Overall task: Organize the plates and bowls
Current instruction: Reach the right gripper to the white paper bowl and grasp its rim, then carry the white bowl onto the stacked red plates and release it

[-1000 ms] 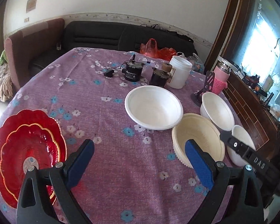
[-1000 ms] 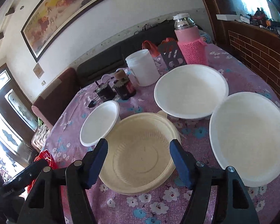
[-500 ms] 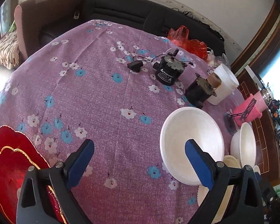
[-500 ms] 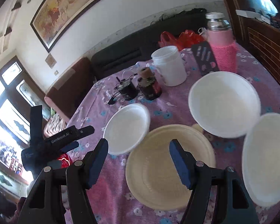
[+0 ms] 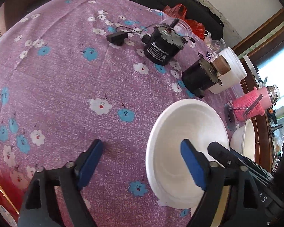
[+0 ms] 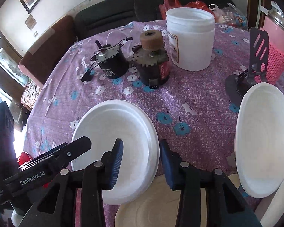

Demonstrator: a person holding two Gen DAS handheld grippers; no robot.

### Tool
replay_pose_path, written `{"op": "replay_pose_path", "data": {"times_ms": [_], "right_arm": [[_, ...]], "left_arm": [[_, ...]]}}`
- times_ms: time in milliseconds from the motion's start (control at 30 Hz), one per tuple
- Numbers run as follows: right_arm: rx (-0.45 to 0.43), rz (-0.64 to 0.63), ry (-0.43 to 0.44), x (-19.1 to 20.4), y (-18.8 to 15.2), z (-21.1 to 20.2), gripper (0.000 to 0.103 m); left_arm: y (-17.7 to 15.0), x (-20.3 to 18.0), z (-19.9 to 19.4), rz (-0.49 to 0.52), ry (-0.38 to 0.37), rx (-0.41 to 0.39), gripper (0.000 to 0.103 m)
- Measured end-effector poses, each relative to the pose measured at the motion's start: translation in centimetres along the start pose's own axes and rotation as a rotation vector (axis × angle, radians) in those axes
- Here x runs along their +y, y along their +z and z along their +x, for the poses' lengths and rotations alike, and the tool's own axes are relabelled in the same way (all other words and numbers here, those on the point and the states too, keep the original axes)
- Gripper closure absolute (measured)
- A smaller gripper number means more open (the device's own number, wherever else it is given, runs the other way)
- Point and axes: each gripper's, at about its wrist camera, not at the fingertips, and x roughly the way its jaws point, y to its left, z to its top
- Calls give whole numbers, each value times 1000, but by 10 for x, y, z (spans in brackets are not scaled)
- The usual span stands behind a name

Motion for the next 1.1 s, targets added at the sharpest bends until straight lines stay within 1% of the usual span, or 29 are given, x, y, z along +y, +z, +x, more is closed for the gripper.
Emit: {"op": "replay_pose_path", "data": {"times_ms": [33, 67, 100, 133, 200, 300, 367, 467, 567, 667, 767, 833, 1000, 1100], "right_arm": [[7, 2, 0, -1, 0, 3, 68], [10, 6, -1, -1, 1, 5, 69], [9, 7, -1, -1, 1, 6, 73], [8, 6, -1, -1, 1, 7, 80], [-5, 4, -32, -1, -1, 6, 86], [-35, -2, -21, 2, -3, -4, 91], [-59, -6, -3, 7, -6, -14, 91], [-97, -30, 24, 20, -13, -35, 91], [-131, -57, 71, 40, -22, -54, 91], [-148, -101, 125, 70, -36, -67, 91], [-150, -156, 169, 106, -54, -75, 90], [-148, -196, 193, 132, -67, -78, 90], [-116, -278, 245, 189, -99, -71, 90], [-73, -304, 248, 214, -117, -55, 90]], "left_arm": [[0, -4, 0, 22, 20, -16, 36], [-1, -7, 1, 40, 14, -15, 58], [-2, -11, 5, 58, -11, 10, 73], [-3, -13, 8, 63, 1, 29, 82], [-6, -14, 5, 75, 14, 11, 83], [-8, -12, -4, 69, 6, -5, 83], [-10, -11, -17, 64, -3, -23, 83], [-16, -8, -48, 73, 6, -80, 83], [-26, 1, -90, 78, 12, -153, 82], [-40, 14, -131, 97, 59, -240, 82], [-60, 33, -166, 103, 111, -309, 82], [-73, 54, -185, 87, 136, -330, 82], [-101, 110, -208, 31, 190, -342, 82], [-112, 146, -204, -37, 194, -305, 82]]}}
